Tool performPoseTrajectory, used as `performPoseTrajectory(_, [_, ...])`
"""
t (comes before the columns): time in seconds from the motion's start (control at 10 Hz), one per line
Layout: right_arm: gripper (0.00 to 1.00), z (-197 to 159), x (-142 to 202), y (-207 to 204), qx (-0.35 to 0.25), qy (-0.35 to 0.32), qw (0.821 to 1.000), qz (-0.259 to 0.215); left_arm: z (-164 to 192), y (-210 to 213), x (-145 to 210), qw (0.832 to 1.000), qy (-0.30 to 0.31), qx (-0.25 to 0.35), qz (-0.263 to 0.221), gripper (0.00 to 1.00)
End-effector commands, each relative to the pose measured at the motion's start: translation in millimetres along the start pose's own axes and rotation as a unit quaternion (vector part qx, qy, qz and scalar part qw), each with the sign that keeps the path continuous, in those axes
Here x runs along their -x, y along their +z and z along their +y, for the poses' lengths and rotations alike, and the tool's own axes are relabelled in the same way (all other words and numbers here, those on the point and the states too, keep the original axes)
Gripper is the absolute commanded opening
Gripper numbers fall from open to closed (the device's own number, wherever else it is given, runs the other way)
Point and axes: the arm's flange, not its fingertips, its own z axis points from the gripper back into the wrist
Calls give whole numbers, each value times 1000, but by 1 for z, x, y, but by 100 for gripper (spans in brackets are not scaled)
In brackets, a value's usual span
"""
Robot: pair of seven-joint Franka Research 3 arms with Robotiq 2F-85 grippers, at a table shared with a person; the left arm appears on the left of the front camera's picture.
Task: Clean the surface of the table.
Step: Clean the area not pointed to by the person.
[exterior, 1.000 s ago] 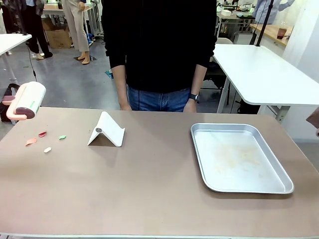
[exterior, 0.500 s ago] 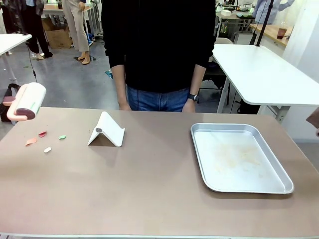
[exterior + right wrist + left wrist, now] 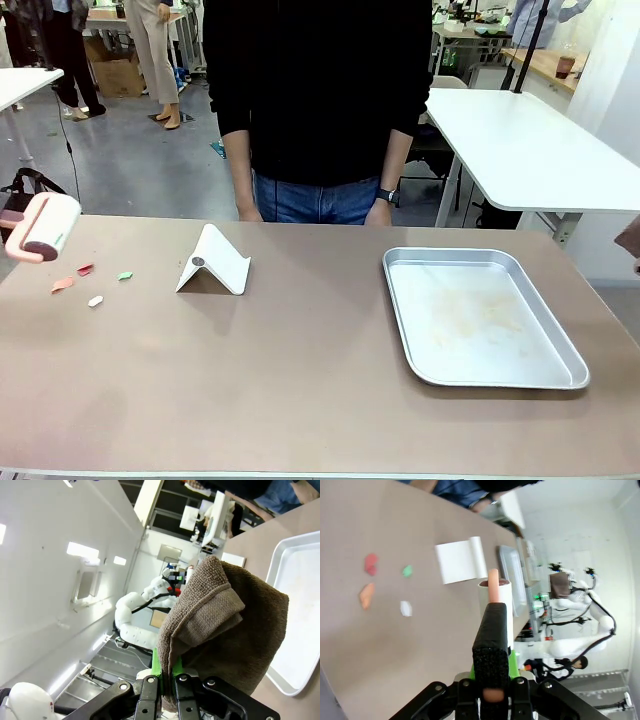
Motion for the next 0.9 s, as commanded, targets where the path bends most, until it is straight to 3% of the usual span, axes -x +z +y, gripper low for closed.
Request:
performPoseTrajectory(0.0, [8,6,-2,1,3,-3,1000,1,15,16,-11,995,29,-97,-19,23])
performPoseTrajectory(0.2, [8,6,-2,1,3,-3,1000,1,26,23,-27,991,44,-122,16,23])
performPoseTrajectory(0.4, [8,6,-2,1,3,-3,1000,1,39,23,-36,984,54,-167,10,23])
performPoseTrajectory(0.8, [8,6,-2,1,3,-3,1000,1,66,4,-47,980,101,-172,7,23])
